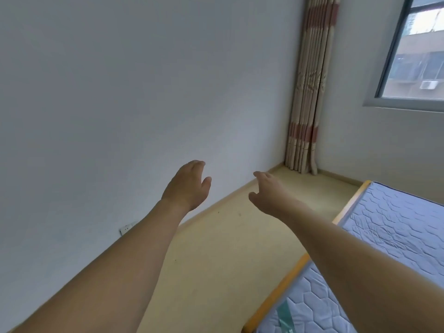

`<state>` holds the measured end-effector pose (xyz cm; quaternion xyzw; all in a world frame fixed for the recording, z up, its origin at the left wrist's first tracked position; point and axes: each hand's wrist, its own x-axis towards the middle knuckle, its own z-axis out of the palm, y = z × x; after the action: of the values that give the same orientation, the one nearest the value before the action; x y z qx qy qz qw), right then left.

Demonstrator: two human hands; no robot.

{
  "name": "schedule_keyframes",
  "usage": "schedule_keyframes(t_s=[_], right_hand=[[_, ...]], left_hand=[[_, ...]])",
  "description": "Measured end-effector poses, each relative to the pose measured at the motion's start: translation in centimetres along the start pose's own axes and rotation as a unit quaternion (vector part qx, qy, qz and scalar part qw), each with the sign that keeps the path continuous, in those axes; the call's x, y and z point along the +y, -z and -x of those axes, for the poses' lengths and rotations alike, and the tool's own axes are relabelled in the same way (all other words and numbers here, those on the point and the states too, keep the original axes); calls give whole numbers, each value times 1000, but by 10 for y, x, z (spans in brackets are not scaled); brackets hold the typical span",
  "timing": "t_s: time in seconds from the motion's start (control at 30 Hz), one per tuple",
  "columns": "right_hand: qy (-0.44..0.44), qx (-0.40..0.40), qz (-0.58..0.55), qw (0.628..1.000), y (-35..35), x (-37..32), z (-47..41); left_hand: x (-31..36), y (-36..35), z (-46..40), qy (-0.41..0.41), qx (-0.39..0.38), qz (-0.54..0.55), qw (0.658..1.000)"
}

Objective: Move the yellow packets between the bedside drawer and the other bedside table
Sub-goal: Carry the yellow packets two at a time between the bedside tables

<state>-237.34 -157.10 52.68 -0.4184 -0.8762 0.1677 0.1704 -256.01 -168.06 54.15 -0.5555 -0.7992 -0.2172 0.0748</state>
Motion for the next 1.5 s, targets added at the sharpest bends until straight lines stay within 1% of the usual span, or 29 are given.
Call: schedule_keyframes(t_s=[0.17,0.3,0.43,0.57,0.7,0.9,1.0,1.1,1.3,1.43,1.5], right_hand=[[3,5,-3,1000,-4,2,-134],[2,37,-26,999,-1,3,-234],[-8,22,-22,999,-14,12,-320],[-29,33,-5,999,-23,35,-418],[-52,59,-2,997,-28,65,-521],[-110,80,-4,991,-7,119,-658],[-135,92,-5,987,8,156,-711],[-159,103,-4,982,20,202,-760],[-184,119,8,976,47,329,-863],[-201,124,6,972,94,417,-925],[-218,142,10,966,121,457,-954]], left_hand=[[-32,-11,-133,-30,-10,-21,999],[-60,-20,-235,-38,1,-39,999],[-85,-48,-326,-61,-25,-56,996],[-104,-90,-425,-84,-30,-35,995],[-117,-133,-531,-134,-22,-25,990],[-122,-175,-698,-178,-19,-14,984],[-106,-205,-773,-188,-27,1,982],[-70,-247,-839,-216,-41,22,975],[25,-353,-975,-257,-51,72,962],[99,-399,-1071,-282,-60,85,954],[137,-415,-1116,-289,-52,92,951]])
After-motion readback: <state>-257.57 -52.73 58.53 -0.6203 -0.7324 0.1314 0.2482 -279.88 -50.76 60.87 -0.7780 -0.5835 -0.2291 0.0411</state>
